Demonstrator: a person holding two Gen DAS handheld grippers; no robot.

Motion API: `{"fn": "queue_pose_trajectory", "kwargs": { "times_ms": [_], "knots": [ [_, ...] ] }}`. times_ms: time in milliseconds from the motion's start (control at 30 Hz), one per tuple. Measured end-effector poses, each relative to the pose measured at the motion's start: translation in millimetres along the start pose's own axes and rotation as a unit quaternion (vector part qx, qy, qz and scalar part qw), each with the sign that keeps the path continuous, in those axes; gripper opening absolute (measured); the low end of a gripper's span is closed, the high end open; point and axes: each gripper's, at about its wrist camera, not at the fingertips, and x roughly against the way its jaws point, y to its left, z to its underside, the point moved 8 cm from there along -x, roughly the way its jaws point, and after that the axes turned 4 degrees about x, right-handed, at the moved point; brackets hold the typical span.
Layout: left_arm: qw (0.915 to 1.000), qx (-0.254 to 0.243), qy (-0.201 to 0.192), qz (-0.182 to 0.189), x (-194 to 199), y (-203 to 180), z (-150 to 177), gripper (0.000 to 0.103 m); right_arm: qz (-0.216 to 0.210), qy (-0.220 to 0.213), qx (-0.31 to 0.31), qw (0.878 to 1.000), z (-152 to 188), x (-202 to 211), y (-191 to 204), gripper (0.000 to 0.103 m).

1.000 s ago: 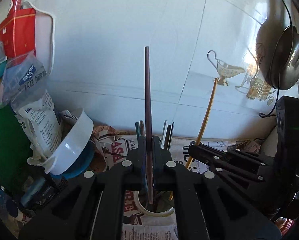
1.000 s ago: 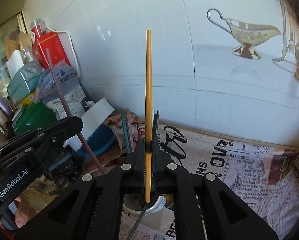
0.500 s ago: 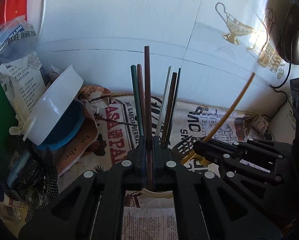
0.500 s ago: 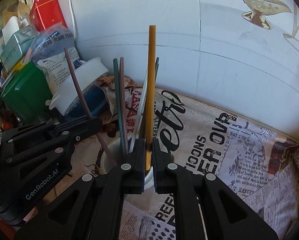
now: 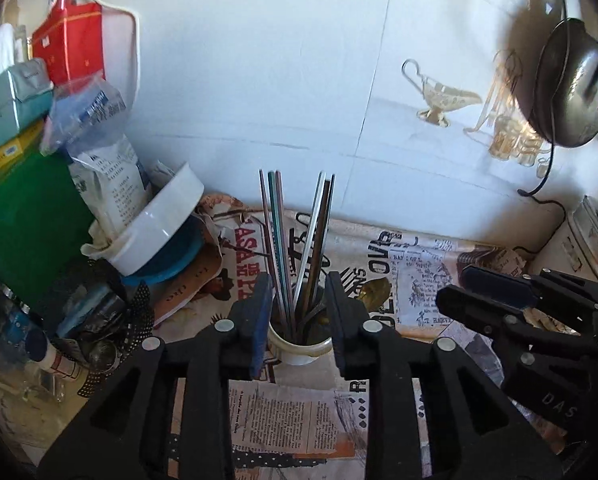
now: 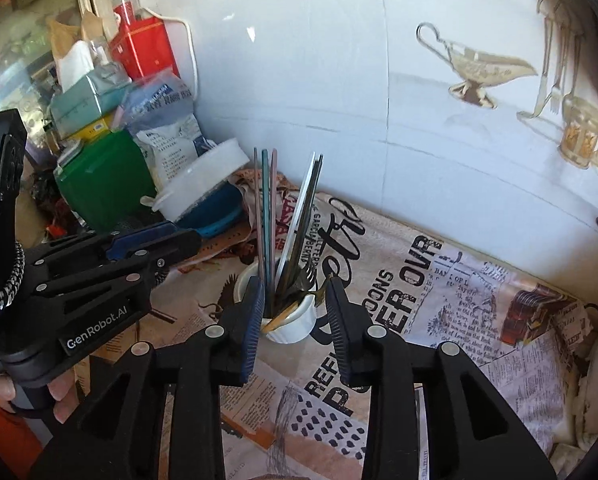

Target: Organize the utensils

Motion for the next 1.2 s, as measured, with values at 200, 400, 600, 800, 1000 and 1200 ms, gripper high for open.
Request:
{"fn": "queue_pose_trajectory", "kwargs": {
  "times_ms": [200,400,600,800,1000,1200],
  "knots": [
    [0.995,-0.027,-0.095,0.015,101,-13,-19,0.04,0.028,-0.114,-0.005,0.993,-19,104,12,0.029],
    [0.9788,-0.053,-0.191,0.052,211,-23,-18,0.053,0.079,-0.227,-0.018,0.971,-17,208,45,0.029],
    [0.9626,-0.073,-0.254,0.062,296,-21,9,0.071,0.134,-0.283,-0.022,0.95,8,271,84,0.037],
    [0.957,-0.071,-0.271,0.075,333,-11,40,0.094,0.185,-0.29,-0.036,0.938,33,293,105,0.064],
    [0.9555,-0.067,-0.277,0.076,345,-1,56,0.102,0.225,-0.29,-0.043,0.929,50,305,115,0.091],
    [0.9572,-0.063,-0.273,0.071,345,5,67,0.102,0.255,-0.297,-0.044,0.919,60,314,122,0.103]
  ]
}}
